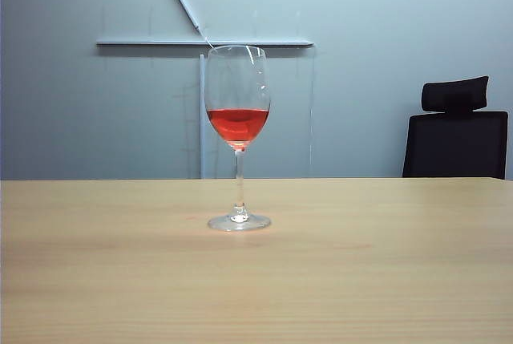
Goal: Gently pick up the goblet, rotate it counterclockwise for two full turns (viewing from above), and then place it back on the table.
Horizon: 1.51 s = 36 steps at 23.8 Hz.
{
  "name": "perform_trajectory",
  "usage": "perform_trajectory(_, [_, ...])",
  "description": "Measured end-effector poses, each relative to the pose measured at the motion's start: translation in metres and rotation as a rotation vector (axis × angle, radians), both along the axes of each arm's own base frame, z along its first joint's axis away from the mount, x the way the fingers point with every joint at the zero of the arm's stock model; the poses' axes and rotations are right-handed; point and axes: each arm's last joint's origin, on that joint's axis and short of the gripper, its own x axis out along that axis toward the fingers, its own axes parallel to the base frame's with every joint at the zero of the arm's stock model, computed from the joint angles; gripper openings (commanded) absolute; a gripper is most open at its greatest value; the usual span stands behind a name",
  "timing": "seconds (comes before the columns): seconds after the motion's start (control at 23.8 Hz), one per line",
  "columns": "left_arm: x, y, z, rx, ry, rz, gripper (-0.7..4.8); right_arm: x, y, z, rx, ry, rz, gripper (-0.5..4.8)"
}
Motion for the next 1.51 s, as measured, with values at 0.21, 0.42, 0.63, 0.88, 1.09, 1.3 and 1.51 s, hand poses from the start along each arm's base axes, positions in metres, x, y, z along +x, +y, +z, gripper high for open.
perform_trajectory(0.21, [-0.003,-0.005,0.000,0.002,0.003,-0.062,-0.05,0.003,0.008,0.021,-0.038,-0.002,0.075,1.17])
perform_trajectory(0.42, [-0.003,-0.005,0.000,0.002,0.003,-0.063,-0.05,0.025,0.024,0.026,-0.100,0.125,0.153,3.13])
perform_trajectory(0.63, [-0.003,-0.005,0.000,0.001,0.003,-0.064,-0.05,0.071,0.079,0.007,-0.260,0.074,0.324,4.41])
perform_trajectory(0.88, [-0.002,-0.006,0.006,-0.026,-0.052,-0.063,-0.05,0.112,0.116,-0.022,-0.299,0.052,0.380,4.40])
perform_trajectory(1.09, [-0.002,-0.006,0.008,-0.036,-0.073,-0.064,-0.05,0.165,0.154,-0.053,-0.277,0.000,0.441,4.39])
perform_trajectory(1.3, [-0.002,-0.006,0.008,-0.039,-0.078,-0.063,-0.05,0.187,0.168,-0.062,-0.275,-0.005,0.454,4.17])
perform_trajectory(1.51, [-0.002,-0.006,0.008,-0.039,-0.078,-0.064,-0.05,0.203,0.178,-0.065,-0.272,-0.013,0.460,4.00])
